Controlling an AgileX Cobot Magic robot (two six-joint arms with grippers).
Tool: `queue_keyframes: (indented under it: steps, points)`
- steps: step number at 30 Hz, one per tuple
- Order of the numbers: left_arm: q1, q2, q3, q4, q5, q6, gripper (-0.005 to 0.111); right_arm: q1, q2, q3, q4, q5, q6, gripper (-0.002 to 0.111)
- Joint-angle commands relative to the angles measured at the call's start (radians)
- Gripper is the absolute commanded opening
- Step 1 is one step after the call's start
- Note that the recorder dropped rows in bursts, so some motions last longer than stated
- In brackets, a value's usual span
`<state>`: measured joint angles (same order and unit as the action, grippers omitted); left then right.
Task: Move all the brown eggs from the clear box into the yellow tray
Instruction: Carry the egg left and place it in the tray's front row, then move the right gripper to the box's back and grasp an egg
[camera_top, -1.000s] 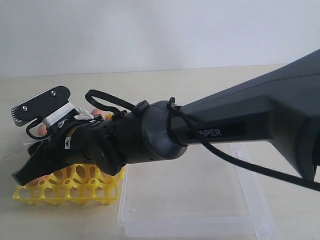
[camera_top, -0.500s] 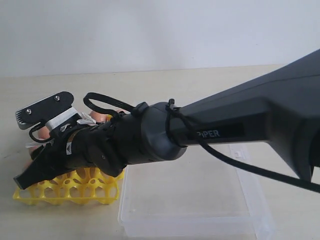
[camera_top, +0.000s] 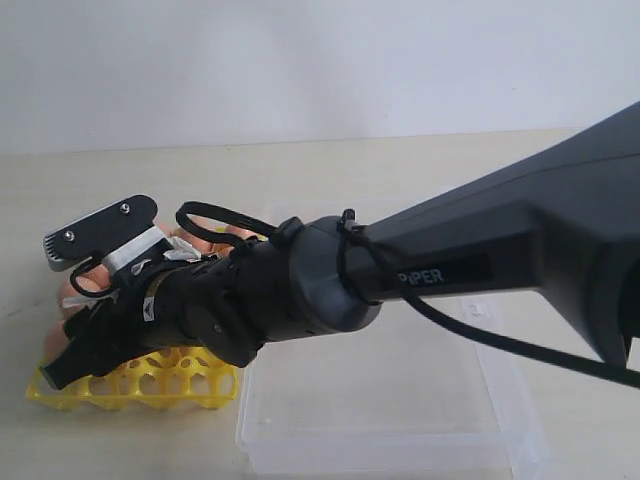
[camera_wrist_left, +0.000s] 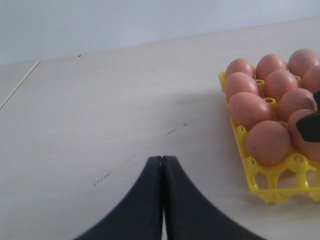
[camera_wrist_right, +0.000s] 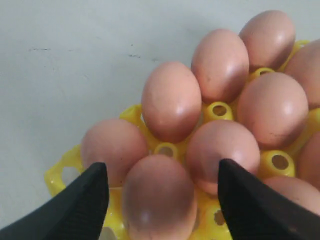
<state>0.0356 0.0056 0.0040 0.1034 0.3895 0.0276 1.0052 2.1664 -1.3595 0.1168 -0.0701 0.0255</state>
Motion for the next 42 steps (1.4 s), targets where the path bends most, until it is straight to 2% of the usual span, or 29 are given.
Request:
queue_keyframes:
  steps: [1, 5, 7, 8, 10, 13, 17, 20, 30, 38, 42]
  points:
    - [-0.006, -0.006, -0.004, -0.002, -0.009, -0.005, 0.000, 0.001, -0.051, 0.005, -0.065, -0.064, 0.000, 0.064]
    - [-0.006, -0.006, -0.004, -0.002, -0.009, -0.005, 0.000, -0.024, -0.185, 0.049, -0.172, -0.015, -0.007, 0.061]
    - [-0.006, -0.006, -0.004, -0.002, -0.009, -0.005, 0.000, -0.060, -0.261, 0.104, -0.186, 0.097, -0.004, 0.060]
    - [-0.006, -0.006, -0.004, -0.002, -0.009, -0.005, 0.000, -0.100, -0.298, 0.127, -0.184, 0.237, 0.018, 0.060]
    - [-0.006, -0.006, -0.004, -0.002, -0.009, -0.005, 0.000, -0.172, -0.317, 0.135, -0.187, 0.433, 0.135, 0.060]
    - [-0.006, -0.006, -0.004, -0.002, -0.009, -0.005, 0.000, -0.249, -0.315, 0.135, -0.224, 0.521, 0.308, 0.060]
    - [-0.006, -0.006, -0.004, -0.002, -0.009, -0.005, 0.000, -0.351, -0.294, 0.135, -0.352, 0.498, 0.565, 0.060]
    - [-0.006, -0.006, -0.004, -0.002, -0.009, -0.005, 0.000, -0.403, -0.265, 0.135, -0.379, 0.438, 0.666, 0.060]
    - [-0.006, -0.006, -0.004, -0.002, -0.009, -0.005, 0.000, -0.479, -0.141, 0.125, -0.387, 0.262, 0.681, 0.060]
    - [-0.006, -0.006, -0.004, -0.002, -0.009, -0.005, 0.000, -0.479, -0.046, 0.015, -0.387, 0.269, 0.681, 0.060]
    - [-0.006, -0.006, -0.004, -0.002, -0.009, -0.005, 0.000, -0.481, -0.002, -0.045, -0.389, 0.335, 0.675, 0.060]
